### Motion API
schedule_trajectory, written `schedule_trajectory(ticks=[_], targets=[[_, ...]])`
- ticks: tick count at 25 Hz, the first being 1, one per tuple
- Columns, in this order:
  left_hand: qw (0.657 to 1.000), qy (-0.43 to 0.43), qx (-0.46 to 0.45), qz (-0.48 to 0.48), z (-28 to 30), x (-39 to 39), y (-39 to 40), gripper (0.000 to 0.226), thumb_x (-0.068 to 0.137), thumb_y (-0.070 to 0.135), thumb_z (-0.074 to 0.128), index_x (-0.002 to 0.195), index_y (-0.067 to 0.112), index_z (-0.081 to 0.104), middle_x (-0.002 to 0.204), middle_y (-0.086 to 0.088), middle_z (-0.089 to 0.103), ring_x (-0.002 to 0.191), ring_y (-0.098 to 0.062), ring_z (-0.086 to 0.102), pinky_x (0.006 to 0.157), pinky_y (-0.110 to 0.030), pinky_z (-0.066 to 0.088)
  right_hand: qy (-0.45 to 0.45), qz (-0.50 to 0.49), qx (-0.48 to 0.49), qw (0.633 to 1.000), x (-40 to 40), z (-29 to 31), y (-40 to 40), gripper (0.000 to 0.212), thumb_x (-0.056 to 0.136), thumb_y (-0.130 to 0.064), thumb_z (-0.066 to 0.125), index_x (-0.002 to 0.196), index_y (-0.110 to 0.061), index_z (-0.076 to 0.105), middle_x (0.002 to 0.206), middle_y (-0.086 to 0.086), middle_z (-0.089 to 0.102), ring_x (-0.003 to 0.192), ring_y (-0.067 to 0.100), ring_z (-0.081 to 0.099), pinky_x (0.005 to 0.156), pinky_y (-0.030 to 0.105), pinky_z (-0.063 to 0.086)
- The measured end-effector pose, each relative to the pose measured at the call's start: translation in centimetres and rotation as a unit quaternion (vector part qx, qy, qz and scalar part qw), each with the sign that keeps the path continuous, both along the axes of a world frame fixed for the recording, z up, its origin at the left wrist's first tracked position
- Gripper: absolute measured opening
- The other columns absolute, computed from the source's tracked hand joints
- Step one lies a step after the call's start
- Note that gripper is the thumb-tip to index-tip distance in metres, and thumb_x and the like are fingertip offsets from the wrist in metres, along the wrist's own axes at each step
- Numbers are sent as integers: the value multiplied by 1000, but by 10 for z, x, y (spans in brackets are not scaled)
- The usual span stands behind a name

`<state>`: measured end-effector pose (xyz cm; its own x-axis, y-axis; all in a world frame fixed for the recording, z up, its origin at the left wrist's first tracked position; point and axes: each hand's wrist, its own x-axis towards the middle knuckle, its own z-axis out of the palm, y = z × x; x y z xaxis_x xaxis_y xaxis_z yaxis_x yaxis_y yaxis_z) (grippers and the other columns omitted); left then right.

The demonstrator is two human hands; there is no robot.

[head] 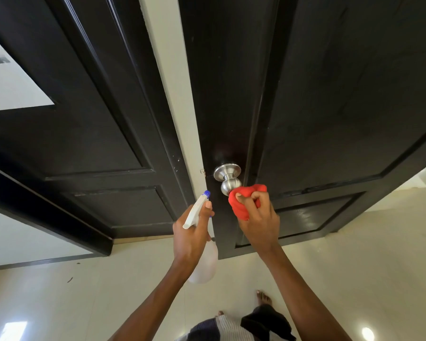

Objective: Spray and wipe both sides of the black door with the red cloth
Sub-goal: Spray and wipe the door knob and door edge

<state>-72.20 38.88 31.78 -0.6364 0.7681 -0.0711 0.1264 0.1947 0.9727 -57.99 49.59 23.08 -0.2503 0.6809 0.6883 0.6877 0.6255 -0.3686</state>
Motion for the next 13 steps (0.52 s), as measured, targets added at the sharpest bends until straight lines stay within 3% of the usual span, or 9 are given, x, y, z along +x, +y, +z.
schedule_trajectory(ticks=[5, 8, 13], targets=[[1000, 7, 2, 6, 0, -2, 4, 37, 89, 57, 56, 92, 25, 73, 84, -2, 73, 67, -30, 67, 51, -18, 52, 7, 5, -47, 999, -8, -5, -12, 67, 61, -24, 98, 120, -22, 65, 109, 8, 58, 81, 23, 67, 63, 17, 47], [1000, 5, 3, 12, 0, -4, 4, 37, 88, 56, 56, 94, 23, 73, 85, -2, 73, 67, -29, 67, 51, -17, 51, 16, 13, -25, 999, -14, 6, -8, 67, 61, -28, 98, 120, -17, 68, 109, 10, 60, 84, 25, 68, 66, 17, 46], [1000, 3, 7, 13, 0, -7, 2, 37, 88, 55, 55, 90, 22, 73, 81, -1, 72, 57, -24, 64, 51, -18, 51, 96, -23, -49, 994, -3, 7, -3, 61, 69, -27, 92, 120, -25, 60, 113, 7, 56, 84, 27, 67, 57, 23, 53]])
